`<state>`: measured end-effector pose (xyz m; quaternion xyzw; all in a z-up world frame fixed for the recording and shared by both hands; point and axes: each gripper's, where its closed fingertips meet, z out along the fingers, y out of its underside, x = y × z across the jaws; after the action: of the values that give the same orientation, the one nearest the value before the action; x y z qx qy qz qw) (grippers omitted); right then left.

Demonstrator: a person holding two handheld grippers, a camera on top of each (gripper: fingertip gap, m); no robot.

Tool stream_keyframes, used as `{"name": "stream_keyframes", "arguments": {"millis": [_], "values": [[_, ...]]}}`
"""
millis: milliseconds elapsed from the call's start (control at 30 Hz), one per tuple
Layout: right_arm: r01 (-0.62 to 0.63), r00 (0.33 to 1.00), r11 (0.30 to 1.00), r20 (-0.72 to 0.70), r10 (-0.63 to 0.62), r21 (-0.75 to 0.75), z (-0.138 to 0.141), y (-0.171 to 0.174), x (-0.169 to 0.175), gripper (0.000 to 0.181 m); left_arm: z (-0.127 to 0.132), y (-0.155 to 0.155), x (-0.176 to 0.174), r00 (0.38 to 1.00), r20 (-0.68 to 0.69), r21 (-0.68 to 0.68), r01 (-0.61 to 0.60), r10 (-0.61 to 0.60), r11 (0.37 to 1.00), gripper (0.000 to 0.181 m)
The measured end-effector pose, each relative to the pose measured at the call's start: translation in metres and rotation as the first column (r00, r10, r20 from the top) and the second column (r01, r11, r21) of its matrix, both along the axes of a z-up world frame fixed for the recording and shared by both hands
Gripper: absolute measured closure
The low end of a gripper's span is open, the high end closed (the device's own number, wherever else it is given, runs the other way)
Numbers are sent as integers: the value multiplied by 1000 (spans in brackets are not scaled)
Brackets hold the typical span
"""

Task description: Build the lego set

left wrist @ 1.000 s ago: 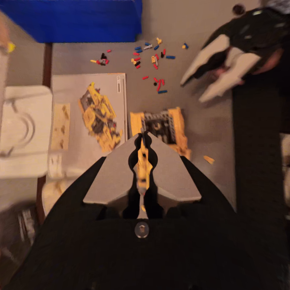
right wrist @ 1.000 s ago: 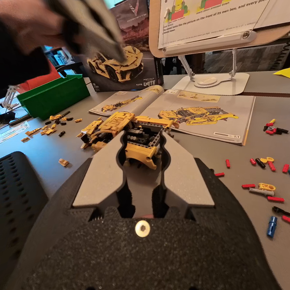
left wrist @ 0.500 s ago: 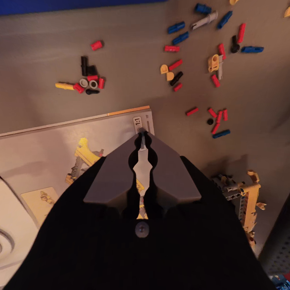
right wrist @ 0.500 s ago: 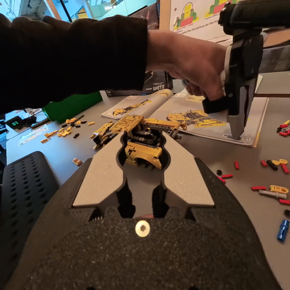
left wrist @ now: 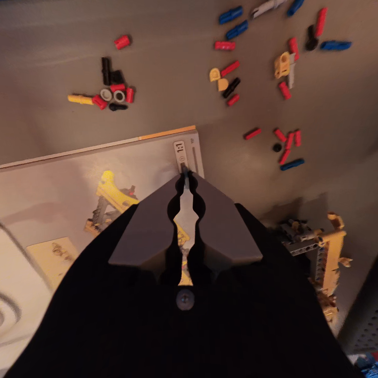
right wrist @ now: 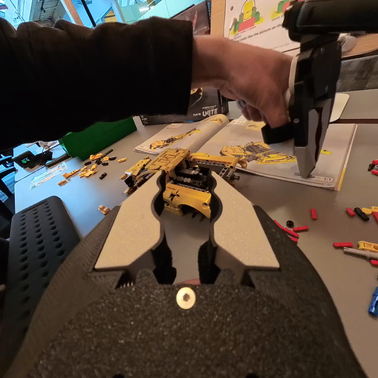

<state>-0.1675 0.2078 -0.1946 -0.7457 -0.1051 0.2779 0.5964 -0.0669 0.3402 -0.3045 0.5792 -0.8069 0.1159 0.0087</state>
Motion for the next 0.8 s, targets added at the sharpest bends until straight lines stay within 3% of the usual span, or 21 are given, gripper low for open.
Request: {"name": "stream_keyframes", "arguments": {"millis": [133,800], "values": [[-2,1000,1000,5,2,-4,-1,0,-1,140,0,-5,3,999,24,-52,-37,38,998,178],[-1,1000,1000,6,1,-5,-1,0,-1,140,0,0,5,998,32,-34,-56,57,998,178]]}}
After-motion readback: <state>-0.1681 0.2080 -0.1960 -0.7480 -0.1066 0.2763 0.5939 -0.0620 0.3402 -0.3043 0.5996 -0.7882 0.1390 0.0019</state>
